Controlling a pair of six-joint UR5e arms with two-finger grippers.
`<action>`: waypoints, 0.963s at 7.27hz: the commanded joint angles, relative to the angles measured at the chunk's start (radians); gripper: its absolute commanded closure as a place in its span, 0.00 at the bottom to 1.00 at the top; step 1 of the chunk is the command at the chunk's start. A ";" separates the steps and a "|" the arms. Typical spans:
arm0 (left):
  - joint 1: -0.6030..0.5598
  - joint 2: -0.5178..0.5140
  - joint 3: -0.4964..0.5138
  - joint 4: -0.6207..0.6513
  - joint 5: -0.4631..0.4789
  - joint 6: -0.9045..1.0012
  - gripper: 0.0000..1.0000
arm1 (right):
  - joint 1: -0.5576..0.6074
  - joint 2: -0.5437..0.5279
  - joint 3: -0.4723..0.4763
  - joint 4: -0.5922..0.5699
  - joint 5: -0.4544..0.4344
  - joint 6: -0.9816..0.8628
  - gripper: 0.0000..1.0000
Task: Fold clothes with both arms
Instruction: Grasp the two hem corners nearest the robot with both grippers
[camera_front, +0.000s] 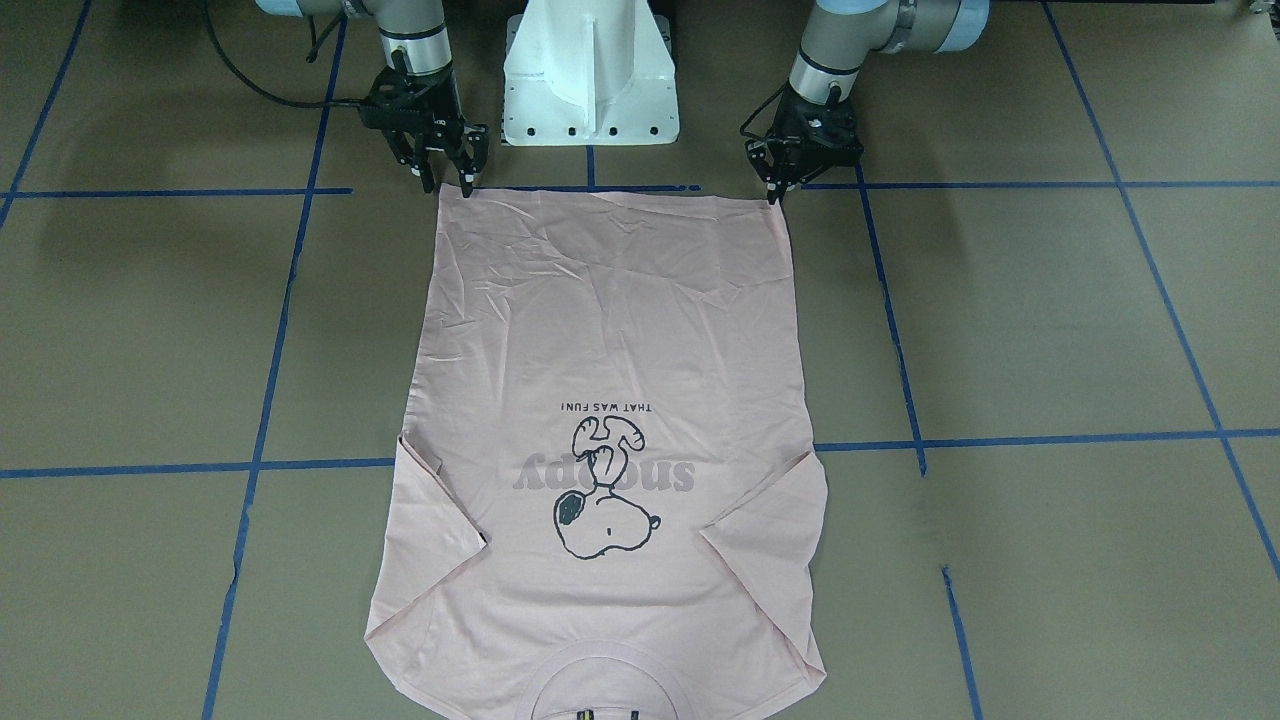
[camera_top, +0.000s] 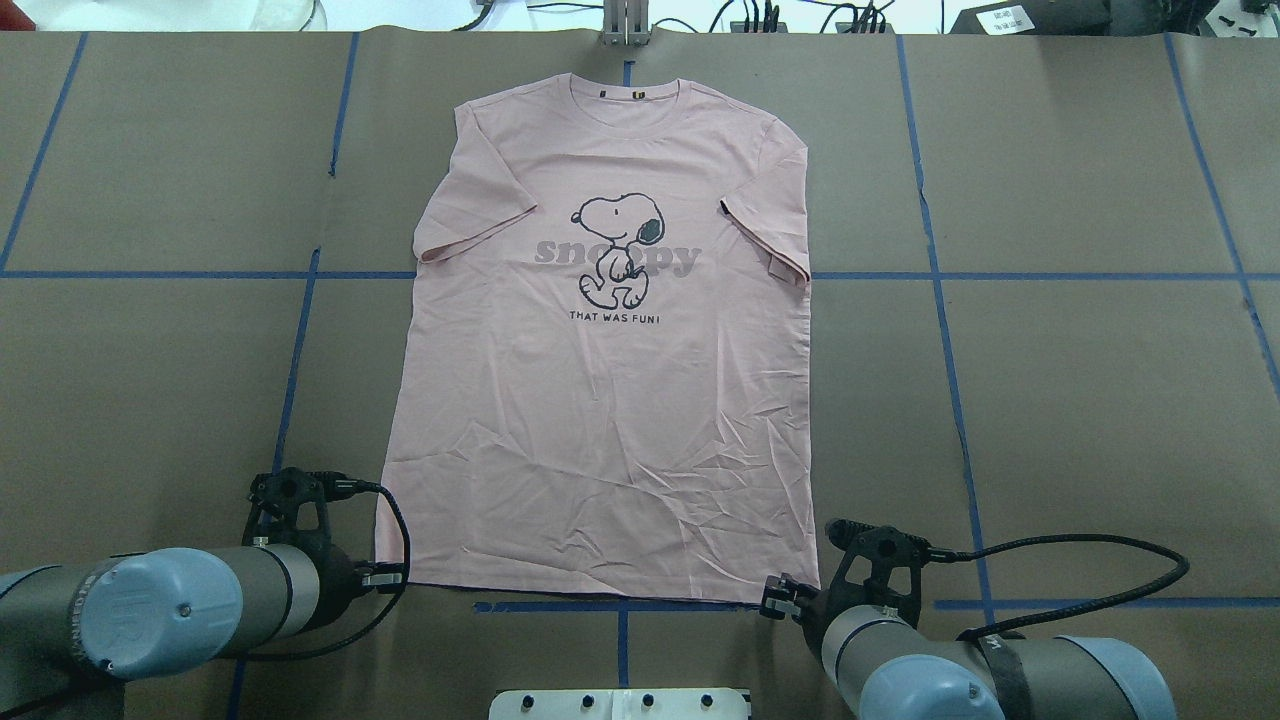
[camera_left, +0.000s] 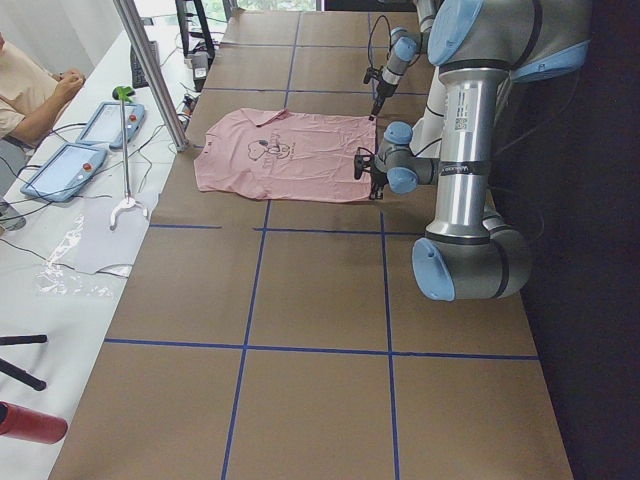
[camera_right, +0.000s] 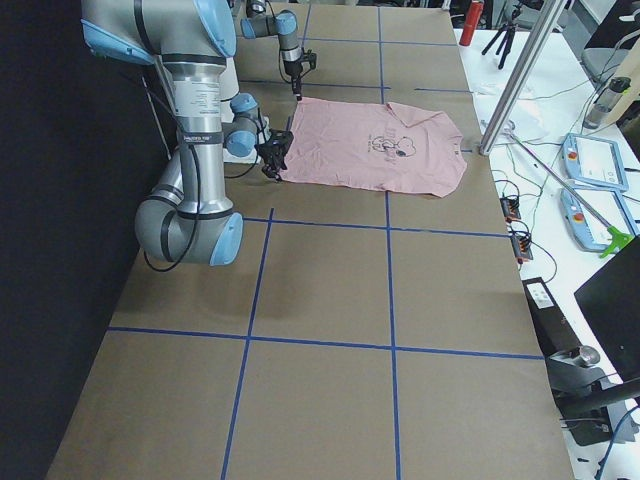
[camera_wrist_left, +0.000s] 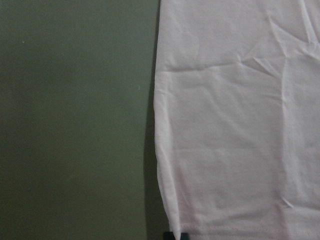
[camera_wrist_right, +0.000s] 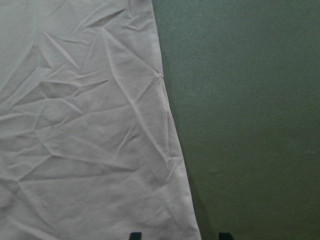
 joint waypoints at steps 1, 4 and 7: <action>0.000 0.000 0.000 0.000 0.001 0.000 1.00 | -0.009 -0.001 -0.003 0.000 -0.004 0.000 0.43; 0.000 -0.002 0.000 0.000 0.000 0.000 1.00 | -0.016 -0.003 -0.006 0.000 -0.016 0.000 0.55; 0.000 -0.002 0.000 0.000 0.001 0.000 1.00 | -0.018 -0.010 -0.003 0.000 -0.016 0.000 0.58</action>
